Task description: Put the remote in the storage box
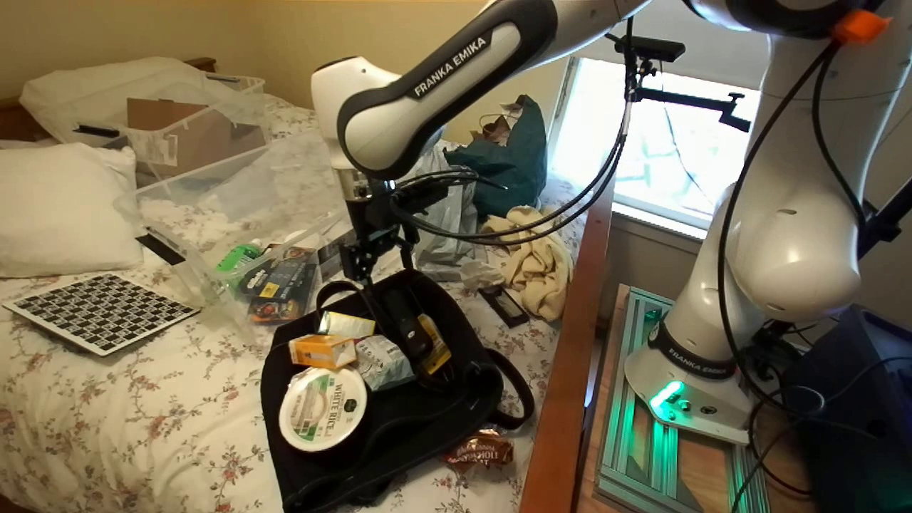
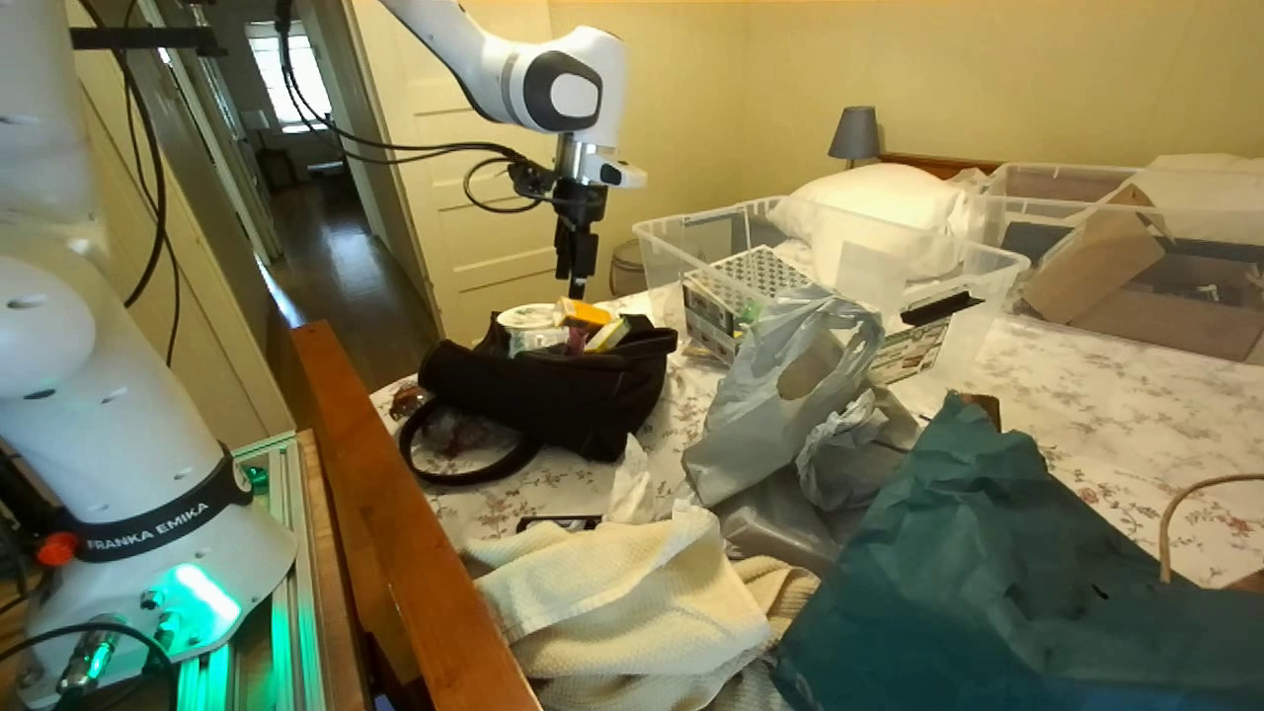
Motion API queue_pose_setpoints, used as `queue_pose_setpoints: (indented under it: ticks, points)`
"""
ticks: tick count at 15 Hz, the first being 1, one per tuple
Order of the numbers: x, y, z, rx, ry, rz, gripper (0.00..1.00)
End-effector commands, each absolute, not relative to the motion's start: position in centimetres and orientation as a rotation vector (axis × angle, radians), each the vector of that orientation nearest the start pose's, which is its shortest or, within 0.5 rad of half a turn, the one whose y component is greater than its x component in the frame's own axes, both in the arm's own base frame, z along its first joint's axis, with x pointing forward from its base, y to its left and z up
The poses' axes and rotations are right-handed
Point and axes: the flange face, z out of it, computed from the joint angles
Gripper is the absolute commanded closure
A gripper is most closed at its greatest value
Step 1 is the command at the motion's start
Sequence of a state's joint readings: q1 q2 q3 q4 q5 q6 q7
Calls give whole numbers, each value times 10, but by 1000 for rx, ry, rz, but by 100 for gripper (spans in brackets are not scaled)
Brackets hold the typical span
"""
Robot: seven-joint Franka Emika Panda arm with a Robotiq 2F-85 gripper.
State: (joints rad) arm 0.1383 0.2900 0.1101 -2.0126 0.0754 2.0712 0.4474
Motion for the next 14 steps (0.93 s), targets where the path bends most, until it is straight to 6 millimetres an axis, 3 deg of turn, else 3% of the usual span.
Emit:
queue_pose_setpoints:
  ticks: [1,6,14]
  points:
    - [566,145,273,-3016,498,457,0]
    - [563,133,246,-3010,763,493,0]
    - [562,137,203,-3040,941,500,0]
